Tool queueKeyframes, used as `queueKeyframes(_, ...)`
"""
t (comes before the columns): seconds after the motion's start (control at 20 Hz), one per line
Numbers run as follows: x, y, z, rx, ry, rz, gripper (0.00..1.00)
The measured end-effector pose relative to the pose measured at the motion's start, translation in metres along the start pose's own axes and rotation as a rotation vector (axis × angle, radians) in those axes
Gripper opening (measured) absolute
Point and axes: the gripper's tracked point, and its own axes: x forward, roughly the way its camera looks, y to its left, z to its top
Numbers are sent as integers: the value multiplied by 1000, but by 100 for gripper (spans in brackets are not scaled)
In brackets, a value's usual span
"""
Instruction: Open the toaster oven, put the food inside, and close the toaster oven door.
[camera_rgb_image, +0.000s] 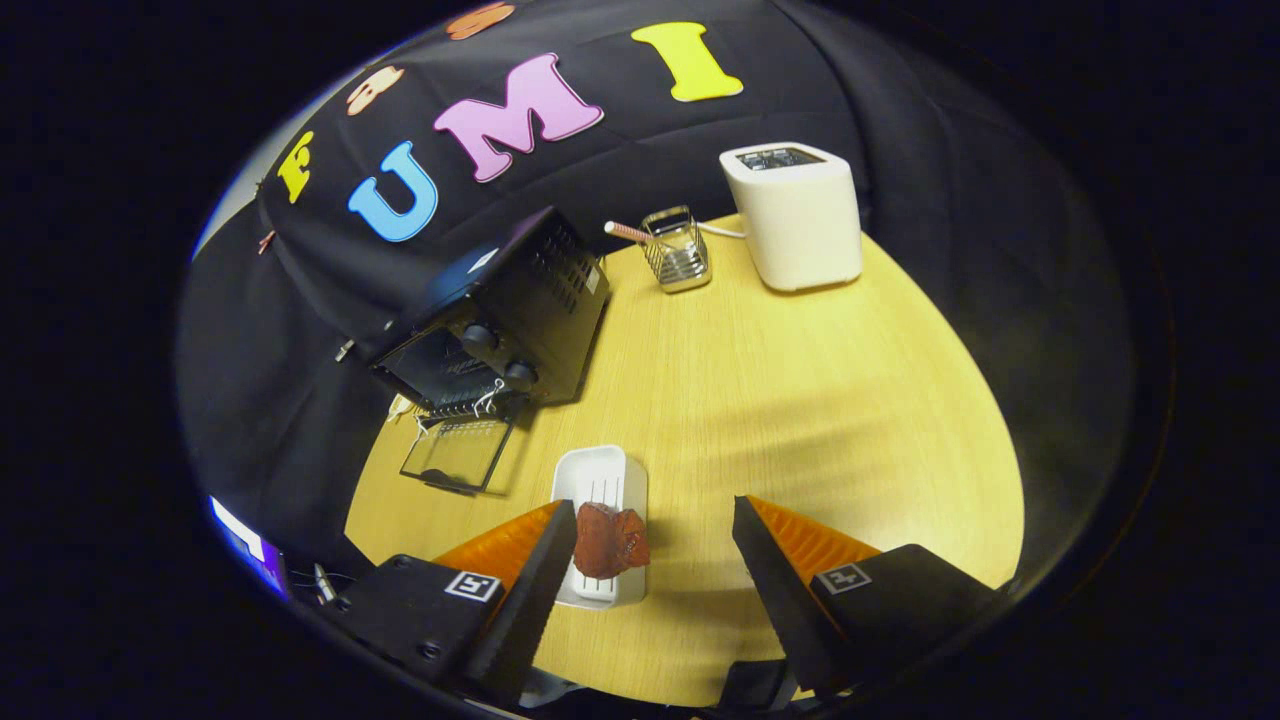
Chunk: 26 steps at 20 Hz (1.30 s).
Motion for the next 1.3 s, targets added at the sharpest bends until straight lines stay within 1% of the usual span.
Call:
queueKeyframes(0.2,18,7,-19,93,86,39,95)
queueKeyframes(0.25,23,8,-21,108,97,47,81)
queueKeyframes(0.3,24,13,-22,119,110,61,77)
queueKeyframes(0.35,26,15,-22,127,117,67,76)
queueKeyframes(0.45,32,15,-24,144,135,70,44)
queueKeyframes(0.55,35,14,-26,158,148,65,43)
queueKeyframes(0.65,31,16,-28,185,179,71,26)
queueKeyframes(0.7,38,20,-27,212,171,83,26)
queueKeyframes(0.75,35,22,-24,231,175,89,21)
queueKeyframes(0.8,34,23,-24,236,177,91,20)
queueKeyframes(0.9,31,23,-24,215,178,94,16)
queueKeyframes(1.05,19,26,-21,198,169,85,16)
queueKeyframes(1.3,-6,40,-2,223,98,77,16)
